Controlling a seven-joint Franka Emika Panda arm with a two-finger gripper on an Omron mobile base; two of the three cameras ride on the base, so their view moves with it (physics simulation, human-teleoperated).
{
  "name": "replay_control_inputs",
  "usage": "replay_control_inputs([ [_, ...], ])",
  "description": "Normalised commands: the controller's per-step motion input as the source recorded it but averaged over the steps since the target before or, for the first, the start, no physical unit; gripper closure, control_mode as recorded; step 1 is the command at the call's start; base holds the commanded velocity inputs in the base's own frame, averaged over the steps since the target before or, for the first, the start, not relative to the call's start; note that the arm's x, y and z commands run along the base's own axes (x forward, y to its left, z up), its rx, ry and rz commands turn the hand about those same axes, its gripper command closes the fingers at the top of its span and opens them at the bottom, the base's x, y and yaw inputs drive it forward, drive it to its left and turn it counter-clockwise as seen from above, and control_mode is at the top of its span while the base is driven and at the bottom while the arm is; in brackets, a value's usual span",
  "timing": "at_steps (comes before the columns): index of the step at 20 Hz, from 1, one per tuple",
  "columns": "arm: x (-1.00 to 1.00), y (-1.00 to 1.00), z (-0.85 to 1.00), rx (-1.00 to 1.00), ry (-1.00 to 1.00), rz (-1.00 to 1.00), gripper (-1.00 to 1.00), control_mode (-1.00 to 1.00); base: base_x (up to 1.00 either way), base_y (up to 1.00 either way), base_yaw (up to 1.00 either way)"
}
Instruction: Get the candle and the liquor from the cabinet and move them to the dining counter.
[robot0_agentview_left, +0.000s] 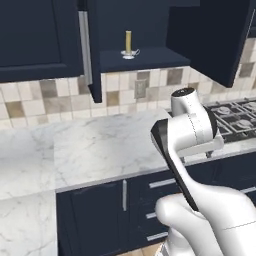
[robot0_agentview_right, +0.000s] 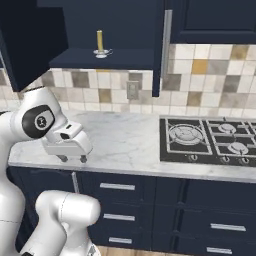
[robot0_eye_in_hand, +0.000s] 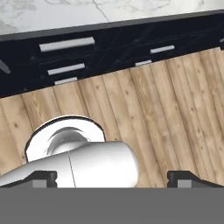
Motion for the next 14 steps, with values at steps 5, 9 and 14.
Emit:
replay_control_inputs([
  [5,0.00,0.00,0.00,0.00,0.00,0.00,-1.00,1.00,0.62,0.05,0.02],
  [9,0.00,0.00,0.00,0.00,0.00,0.00,-1.00,1.00,0.63,0.00,0.03],
  [14,0.00,0.00,0.00,0.00,0.00,0.00,-1.00,1.00,0.60,0.00,0.05],
])
